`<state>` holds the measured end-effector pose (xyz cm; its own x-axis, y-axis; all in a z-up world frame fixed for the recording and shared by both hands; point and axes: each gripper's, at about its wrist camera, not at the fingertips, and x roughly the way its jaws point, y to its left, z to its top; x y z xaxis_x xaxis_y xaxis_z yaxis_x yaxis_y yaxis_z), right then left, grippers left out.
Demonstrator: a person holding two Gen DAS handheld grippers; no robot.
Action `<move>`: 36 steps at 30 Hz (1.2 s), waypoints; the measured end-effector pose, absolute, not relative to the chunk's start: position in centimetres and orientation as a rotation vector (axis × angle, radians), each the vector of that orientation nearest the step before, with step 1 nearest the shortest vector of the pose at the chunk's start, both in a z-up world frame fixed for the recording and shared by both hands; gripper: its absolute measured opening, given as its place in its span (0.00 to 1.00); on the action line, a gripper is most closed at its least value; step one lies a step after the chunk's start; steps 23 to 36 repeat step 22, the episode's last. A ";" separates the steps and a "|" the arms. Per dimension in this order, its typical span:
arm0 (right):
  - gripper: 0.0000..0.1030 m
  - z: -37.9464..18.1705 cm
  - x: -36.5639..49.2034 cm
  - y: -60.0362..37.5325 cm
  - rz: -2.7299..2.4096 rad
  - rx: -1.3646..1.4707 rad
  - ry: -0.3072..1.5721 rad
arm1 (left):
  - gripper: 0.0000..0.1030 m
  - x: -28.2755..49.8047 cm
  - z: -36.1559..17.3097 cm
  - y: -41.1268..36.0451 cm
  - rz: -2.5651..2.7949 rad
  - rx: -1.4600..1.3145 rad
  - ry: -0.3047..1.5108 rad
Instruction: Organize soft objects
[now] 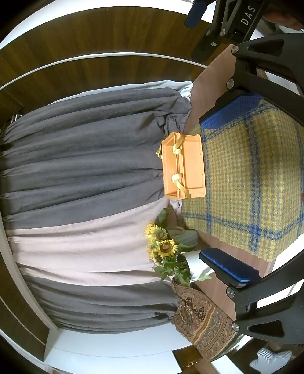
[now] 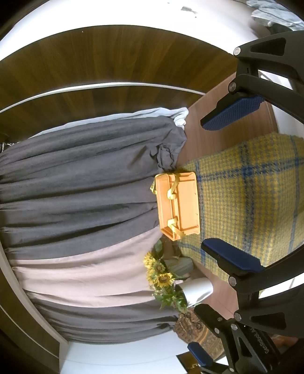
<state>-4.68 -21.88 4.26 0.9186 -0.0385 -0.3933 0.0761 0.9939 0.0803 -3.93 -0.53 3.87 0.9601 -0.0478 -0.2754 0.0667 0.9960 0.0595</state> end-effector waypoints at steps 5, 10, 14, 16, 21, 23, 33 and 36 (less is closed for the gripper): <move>0.92 4.3 -4.7 -21.8 -0.061 0.095 0.402 | 1.00 -3.7 4.0 -0.8 -0.064 0.071 0.278; 0.92 4.5 -4.6 -22.2 -0.063 0.098 0.406 | 1.00 -3.3 4.1 -1.3 -0.071 0.074 0.283; 0.92 4.6 -4.3 -22.4 -0.062 0.096 0.409 | 1.00 -3.0 4.0 -1.4 -0.077 0.072 0.286; 0.92 4.5 -4.3 -22.5 -0.061 0.097 0.408 | 1.00 -3.0 4.0 -1.4 -0.077 0.071 0.286; 0.92 4.5 -4.3 -22.5 -0.060 0.098 0.409 | 1.00 -3.0 3.9 -1.3 -0.082 0.073 0.284; 0.92 4.5 -4.3 -22.6 -0.059 0.099 0.409 | 1.00 -3.1 3.9 -1.3 -0.081 0.073 0.284; 0.92 4.5 -4.3 -22.6 -0.059 0.099 0.409 | 1.00 -3.1 3.9 -1.3 -0.081 0.073 0.284; 0.92 4.5 -4.3 -22.6 -0.059 0.099 0.409 | 1.00 -3.1 3.9 -1.3 -0.081 0.073 0.284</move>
